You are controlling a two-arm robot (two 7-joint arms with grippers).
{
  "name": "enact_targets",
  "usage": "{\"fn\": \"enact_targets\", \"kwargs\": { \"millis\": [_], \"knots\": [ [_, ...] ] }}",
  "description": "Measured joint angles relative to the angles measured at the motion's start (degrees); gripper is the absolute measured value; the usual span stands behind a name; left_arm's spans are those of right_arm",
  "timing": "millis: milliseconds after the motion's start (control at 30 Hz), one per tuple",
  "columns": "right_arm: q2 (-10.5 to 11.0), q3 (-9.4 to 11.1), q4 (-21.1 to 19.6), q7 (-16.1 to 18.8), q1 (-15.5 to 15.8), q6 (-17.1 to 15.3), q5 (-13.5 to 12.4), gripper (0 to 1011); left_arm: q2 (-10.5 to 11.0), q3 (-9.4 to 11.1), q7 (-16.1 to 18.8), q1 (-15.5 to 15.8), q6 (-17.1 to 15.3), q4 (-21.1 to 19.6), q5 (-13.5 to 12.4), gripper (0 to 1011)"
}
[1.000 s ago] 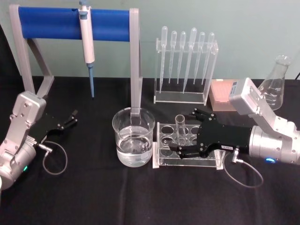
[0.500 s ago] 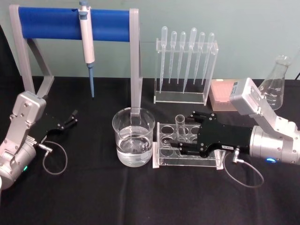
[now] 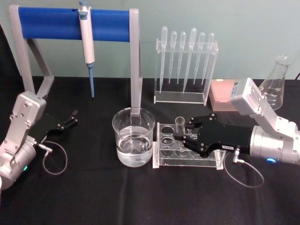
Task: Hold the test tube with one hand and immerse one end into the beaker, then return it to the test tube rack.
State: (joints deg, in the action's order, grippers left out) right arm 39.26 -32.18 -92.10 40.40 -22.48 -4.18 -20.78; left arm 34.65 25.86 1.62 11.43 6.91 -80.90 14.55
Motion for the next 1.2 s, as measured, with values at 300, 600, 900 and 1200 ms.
{"fn": "enact_targets", "kwargs": {
  "millis": [300,600,900,1200],
  "knots": [
    [0.0,0.0,0.0,-0.1,0.0,0.1,0.0,234,0.0,0.0,0.0,0.0,0.0,0.0,0.0,1000],
    [0.0,0.1,0.0,-0.1,0.0,0.1,-0.1,234,0.0,0.0,0.0,0.0,0.0,0.0,0.0,1000],
    [-0.2,2.1,0.2,-0.9,0.1,-1.0,-2.6,234,0.0,0.0,0.0,0.0,0.0,0.0,0.0,1000],
    [0.6,4.3,-1.7,-1.8,0.5,-3.9,-7.1,234,0.0,0.0,0.0,0.0,0.0,0.0,0.0,1000]
  ]
}}
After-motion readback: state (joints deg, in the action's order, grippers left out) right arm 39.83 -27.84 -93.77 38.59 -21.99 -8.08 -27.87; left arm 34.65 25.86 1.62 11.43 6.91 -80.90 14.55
